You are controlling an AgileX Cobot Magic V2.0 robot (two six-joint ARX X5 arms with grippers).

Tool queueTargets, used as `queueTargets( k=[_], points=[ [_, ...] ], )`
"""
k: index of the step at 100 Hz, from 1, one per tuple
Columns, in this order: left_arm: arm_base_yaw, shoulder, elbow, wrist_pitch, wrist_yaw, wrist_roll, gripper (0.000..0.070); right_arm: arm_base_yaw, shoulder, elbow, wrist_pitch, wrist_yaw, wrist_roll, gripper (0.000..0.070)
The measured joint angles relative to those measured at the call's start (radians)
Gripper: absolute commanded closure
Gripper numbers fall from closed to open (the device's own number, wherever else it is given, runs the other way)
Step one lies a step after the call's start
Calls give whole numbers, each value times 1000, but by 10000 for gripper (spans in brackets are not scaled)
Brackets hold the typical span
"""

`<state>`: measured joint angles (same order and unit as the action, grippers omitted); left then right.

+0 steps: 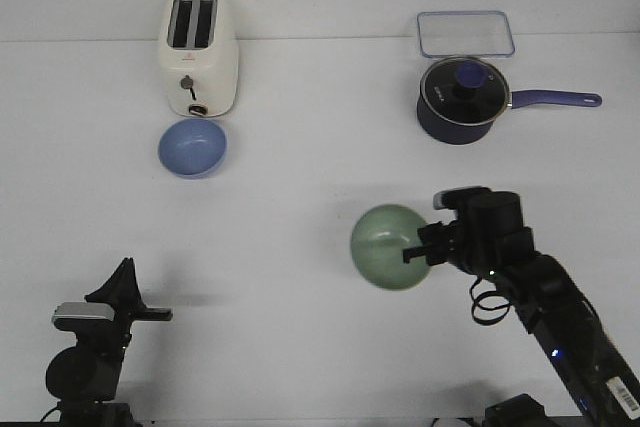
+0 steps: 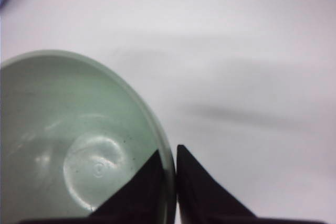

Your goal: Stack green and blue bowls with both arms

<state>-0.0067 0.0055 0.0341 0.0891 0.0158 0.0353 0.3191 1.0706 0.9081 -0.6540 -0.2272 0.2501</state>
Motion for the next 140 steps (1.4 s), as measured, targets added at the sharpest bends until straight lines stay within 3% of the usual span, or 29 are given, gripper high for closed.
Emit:
queueTargets(
  k=[21,61,67,71,77,85,104,124,140],
  points=[
    [0,0,0,0,0,0,686,174,68,-92,113,45,66,700],
    [0,0,0,11,0,-2,686,262,241,-94,148,97,66,699],
    [0,0,0,12,0,-17,686,263,243,-94,148,97,62,668],
    [0,0,0,12,0,-33,686,263,243,-94,150,96,60,611],
    [0,0,0,12,0,-66,687,262,243,-94,150,97,53,494],
    [0,0,0,12,0,-123,688,262,243,-94,150,97,51,408],
    [0,0,0,12,1,-306,688,262,223,-94,178,97,45,407],
    [0,0,10,5,1,-531,688,232,41,-93,214,97,43,407],
    [0,47,105,-46,2,-605,686,164,-109,-93,215,137,42,407]
  ],
)
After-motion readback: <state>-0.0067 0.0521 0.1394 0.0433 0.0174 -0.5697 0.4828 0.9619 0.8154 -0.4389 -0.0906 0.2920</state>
